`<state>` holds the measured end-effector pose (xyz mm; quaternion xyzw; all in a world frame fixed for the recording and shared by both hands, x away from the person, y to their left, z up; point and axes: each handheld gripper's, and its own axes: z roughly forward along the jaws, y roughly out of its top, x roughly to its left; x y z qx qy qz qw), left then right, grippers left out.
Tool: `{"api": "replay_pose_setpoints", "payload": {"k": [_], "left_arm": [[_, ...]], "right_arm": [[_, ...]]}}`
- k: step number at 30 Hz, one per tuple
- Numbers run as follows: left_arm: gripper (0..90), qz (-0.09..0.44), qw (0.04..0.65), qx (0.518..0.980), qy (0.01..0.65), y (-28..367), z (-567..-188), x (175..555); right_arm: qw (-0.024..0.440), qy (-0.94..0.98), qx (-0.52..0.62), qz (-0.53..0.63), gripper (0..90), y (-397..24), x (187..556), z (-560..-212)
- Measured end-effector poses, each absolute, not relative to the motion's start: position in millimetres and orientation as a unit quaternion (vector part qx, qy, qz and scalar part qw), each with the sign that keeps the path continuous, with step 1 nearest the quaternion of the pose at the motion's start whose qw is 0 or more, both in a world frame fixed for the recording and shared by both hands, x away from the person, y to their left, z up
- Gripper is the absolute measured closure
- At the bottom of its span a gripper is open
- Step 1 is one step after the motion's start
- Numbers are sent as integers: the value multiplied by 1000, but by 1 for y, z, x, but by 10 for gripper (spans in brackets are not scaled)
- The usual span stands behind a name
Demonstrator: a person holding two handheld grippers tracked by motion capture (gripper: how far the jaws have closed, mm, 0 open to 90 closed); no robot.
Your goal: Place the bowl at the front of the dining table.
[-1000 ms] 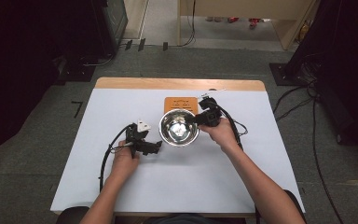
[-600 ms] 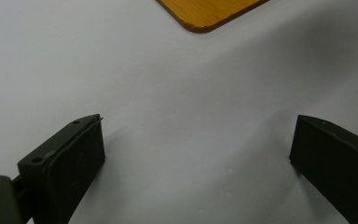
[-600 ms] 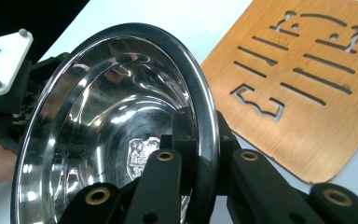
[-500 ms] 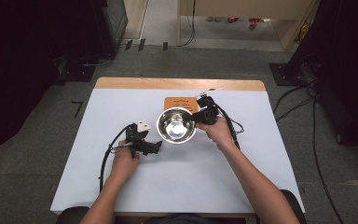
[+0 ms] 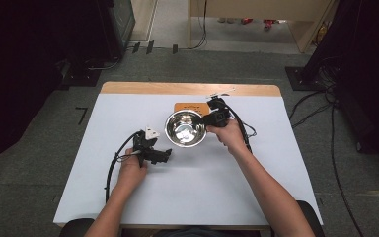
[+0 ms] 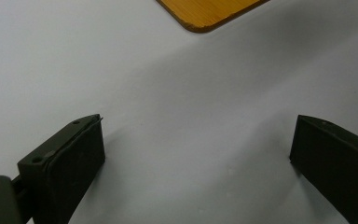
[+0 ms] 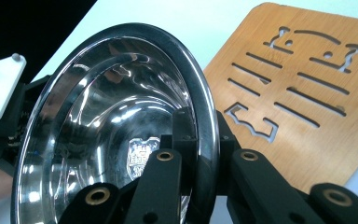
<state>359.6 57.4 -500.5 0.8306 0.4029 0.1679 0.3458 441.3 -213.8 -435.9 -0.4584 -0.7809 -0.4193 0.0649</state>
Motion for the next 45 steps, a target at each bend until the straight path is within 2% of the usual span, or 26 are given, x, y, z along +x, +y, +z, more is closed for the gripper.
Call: {"api": "replay_pose_setpoints", "payload": {"k": [45], "left_arm": [[29, 168, 347, 830, 404, 57, -501, 360]], "right_arm": [[37, -759, -486, -432, 854, -222, 475, -438]]}}
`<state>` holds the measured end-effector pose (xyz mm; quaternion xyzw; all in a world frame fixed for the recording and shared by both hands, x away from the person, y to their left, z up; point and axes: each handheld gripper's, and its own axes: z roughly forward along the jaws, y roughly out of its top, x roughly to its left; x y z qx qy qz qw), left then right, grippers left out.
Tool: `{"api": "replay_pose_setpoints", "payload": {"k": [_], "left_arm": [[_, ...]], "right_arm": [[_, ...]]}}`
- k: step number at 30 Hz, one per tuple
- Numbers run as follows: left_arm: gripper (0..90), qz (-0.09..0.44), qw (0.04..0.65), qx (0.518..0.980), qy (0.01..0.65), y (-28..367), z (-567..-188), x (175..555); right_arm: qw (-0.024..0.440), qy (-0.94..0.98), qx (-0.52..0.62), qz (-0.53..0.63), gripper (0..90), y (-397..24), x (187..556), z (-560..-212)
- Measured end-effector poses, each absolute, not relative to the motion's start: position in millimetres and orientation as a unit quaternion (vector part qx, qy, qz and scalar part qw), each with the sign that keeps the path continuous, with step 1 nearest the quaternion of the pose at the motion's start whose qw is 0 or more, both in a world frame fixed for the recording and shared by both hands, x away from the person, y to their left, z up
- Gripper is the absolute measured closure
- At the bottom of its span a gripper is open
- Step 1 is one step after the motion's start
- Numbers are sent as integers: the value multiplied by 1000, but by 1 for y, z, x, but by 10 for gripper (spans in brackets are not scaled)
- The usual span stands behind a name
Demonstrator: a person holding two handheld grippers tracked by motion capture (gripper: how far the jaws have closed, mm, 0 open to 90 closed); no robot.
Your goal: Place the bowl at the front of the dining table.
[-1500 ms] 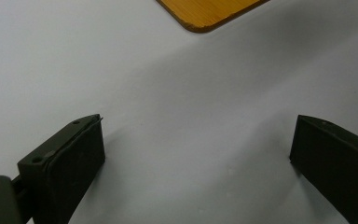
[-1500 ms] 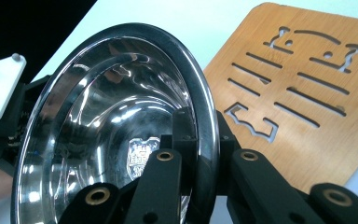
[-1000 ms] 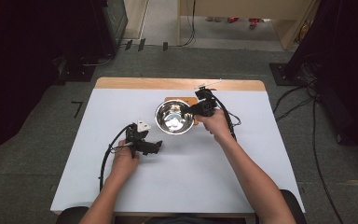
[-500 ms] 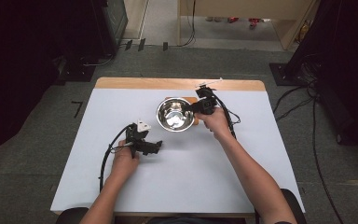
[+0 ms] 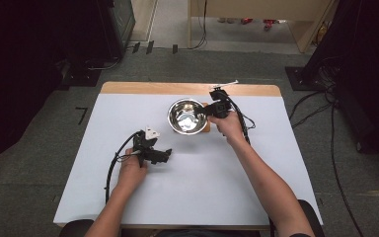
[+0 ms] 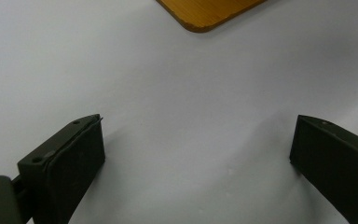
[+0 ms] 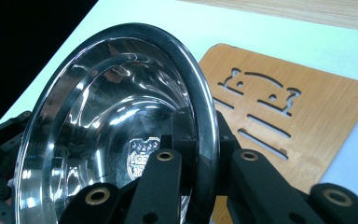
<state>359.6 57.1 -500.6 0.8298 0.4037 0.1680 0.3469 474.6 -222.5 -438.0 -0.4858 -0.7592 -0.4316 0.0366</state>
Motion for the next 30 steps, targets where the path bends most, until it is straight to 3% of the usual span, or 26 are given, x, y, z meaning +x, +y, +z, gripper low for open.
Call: {"api": "replay_pose_setpoints", "payload": {"k": [30], "left_arm": [[29, 168, 345, 831, 403, 57, -500, 360]], "right_arm": [[1, -751, -516, -411, 855, -224, 489, -464]]}}
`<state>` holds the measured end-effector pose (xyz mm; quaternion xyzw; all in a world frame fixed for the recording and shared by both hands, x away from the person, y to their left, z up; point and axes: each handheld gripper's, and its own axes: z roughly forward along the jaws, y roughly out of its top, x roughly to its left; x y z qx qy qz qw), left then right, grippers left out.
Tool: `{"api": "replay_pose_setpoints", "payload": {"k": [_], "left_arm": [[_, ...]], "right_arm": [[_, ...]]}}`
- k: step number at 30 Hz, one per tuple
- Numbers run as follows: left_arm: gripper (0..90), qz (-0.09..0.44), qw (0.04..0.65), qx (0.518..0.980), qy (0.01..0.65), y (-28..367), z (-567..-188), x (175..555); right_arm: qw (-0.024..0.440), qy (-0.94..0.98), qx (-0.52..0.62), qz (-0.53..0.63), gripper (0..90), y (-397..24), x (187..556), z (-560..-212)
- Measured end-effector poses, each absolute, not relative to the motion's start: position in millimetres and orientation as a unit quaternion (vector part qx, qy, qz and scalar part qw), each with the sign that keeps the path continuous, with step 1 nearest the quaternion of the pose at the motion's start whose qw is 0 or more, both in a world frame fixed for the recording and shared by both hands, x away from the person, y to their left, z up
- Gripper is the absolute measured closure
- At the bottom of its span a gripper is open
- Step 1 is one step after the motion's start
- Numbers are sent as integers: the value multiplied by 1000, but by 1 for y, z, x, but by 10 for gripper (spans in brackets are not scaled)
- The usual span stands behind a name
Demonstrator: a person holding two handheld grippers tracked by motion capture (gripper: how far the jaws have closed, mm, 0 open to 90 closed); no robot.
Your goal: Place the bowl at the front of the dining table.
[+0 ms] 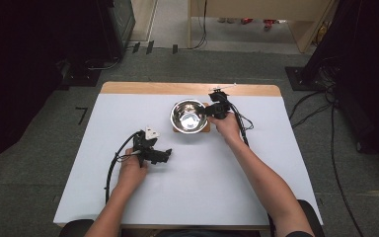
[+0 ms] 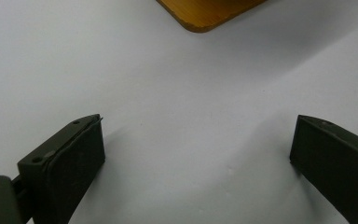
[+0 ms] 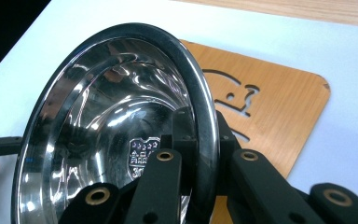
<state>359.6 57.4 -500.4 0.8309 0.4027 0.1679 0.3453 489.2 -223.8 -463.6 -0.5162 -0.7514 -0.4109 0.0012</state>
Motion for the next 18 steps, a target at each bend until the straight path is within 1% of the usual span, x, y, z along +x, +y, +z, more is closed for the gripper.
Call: {"api": "replay_pose_setpoints", "payload": {"k": [18], "left_arm": [[29, 168, 346, 830, 403, 57, -500, 360]], "right_arm": [[-18, -738, -535, -410, 854, -233, 495, -469]]}}
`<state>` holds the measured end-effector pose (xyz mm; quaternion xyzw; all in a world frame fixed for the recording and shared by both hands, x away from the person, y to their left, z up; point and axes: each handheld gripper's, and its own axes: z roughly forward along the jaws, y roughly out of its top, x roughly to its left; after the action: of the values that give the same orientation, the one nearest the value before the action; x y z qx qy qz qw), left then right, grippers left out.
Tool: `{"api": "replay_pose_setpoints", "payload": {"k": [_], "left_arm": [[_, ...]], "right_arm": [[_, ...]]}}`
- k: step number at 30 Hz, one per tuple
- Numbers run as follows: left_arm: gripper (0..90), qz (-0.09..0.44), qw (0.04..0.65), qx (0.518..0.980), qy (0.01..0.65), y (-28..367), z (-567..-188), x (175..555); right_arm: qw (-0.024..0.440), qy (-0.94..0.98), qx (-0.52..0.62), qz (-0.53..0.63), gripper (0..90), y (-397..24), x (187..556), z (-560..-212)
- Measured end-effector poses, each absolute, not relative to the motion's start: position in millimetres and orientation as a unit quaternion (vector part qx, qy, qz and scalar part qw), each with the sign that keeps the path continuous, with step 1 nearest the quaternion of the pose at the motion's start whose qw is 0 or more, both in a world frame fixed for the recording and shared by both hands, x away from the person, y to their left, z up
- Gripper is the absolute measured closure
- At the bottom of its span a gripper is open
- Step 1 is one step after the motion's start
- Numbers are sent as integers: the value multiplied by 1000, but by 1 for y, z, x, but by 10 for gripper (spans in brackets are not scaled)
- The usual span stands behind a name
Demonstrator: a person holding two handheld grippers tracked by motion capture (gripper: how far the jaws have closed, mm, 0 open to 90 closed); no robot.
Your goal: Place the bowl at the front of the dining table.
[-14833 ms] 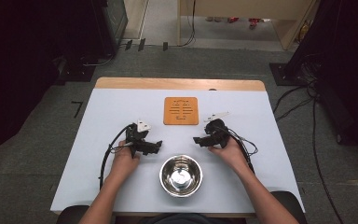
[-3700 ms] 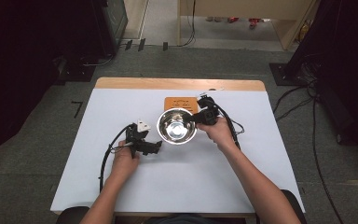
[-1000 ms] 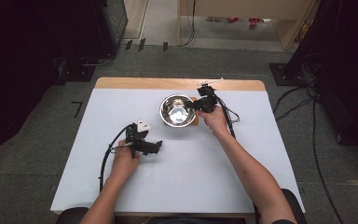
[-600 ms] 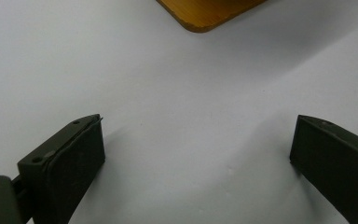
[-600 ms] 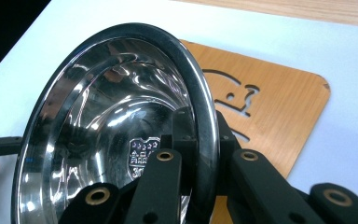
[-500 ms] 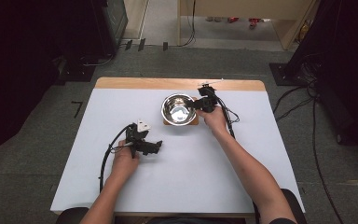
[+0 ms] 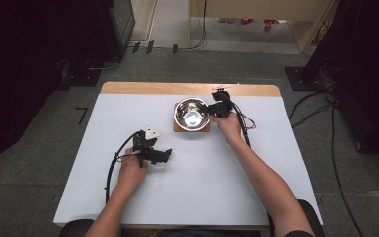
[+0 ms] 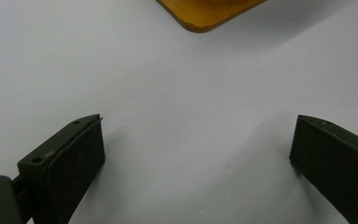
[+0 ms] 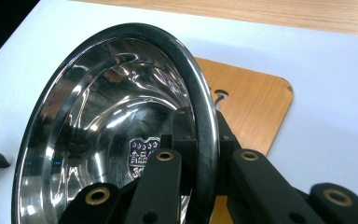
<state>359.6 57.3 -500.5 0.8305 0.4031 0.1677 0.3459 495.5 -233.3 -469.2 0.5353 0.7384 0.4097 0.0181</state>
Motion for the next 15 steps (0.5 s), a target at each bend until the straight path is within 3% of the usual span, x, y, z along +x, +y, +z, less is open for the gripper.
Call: {"api": "replay_pose_setpoints", "payload": {"k": [15], "left_arm": [[29, 168, 346, 830, 403, 57, -501, 360]], "right_arm": [[28, 735, 547, 400, 865, -236, 498, -478]]}}
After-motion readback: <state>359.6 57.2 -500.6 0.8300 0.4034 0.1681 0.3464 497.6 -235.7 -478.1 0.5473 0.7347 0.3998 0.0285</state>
